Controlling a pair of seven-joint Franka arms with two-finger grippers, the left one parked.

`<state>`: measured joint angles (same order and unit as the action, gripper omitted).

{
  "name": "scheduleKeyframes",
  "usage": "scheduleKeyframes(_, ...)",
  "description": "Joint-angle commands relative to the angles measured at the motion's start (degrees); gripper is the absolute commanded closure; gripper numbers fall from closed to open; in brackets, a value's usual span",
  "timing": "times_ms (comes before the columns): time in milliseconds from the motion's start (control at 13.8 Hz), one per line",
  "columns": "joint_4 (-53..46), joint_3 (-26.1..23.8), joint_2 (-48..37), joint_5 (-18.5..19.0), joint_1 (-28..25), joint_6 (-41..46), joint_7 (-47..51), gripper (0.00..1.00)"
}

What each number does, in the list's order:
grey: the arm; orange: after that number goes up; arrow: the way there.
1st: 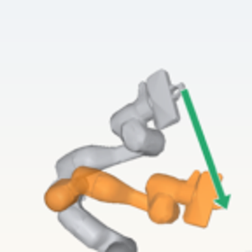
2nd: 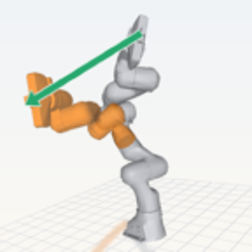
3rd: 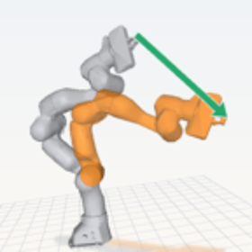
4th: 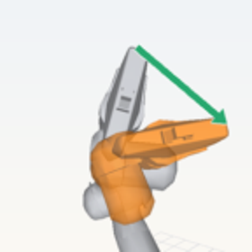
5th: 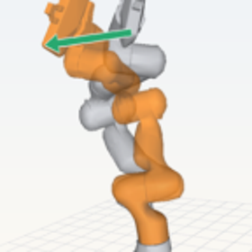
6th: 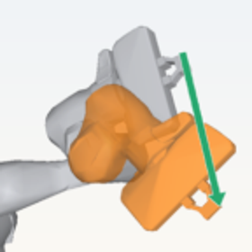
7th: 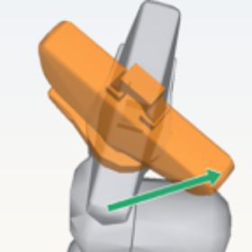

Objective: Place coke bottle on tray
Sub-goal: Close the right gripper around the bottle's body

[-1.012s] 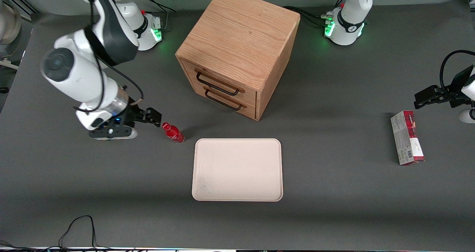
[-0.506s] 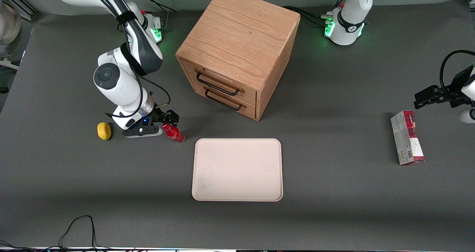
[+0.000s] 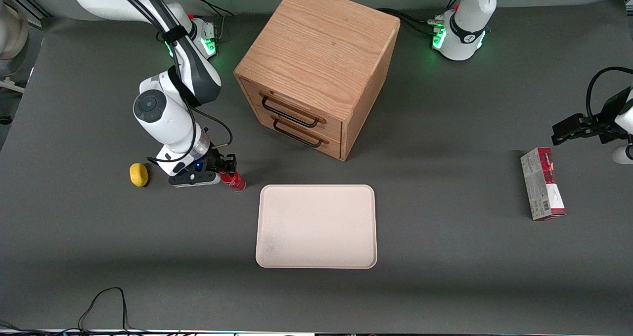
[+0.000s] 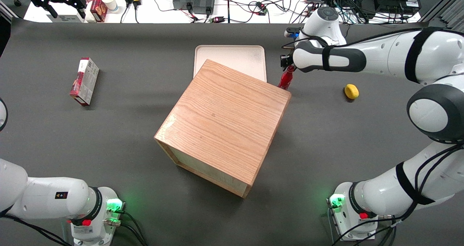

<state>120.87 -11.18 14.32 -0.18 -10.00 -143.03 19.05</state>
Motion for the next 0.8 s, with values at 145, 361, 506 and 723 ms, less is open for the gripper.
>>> scheduleKeyframes(145,-0.1,0.02,0.35,1.84,-0.28,-0.41,0.73,1.0)
scheduleKeyframes(361,-0.63,0.02,0.27,1.94,-0.28,-0.23,0.99,1.0)
scheduleKeyframes(506,-4.82,0.02,0.0,1.94,-0.28,6.49,1.17,1.0)
scheduleKeyframes(723,-15.19,0.2,-0.35,1.85,0.42,19.85,1.25,1.0)
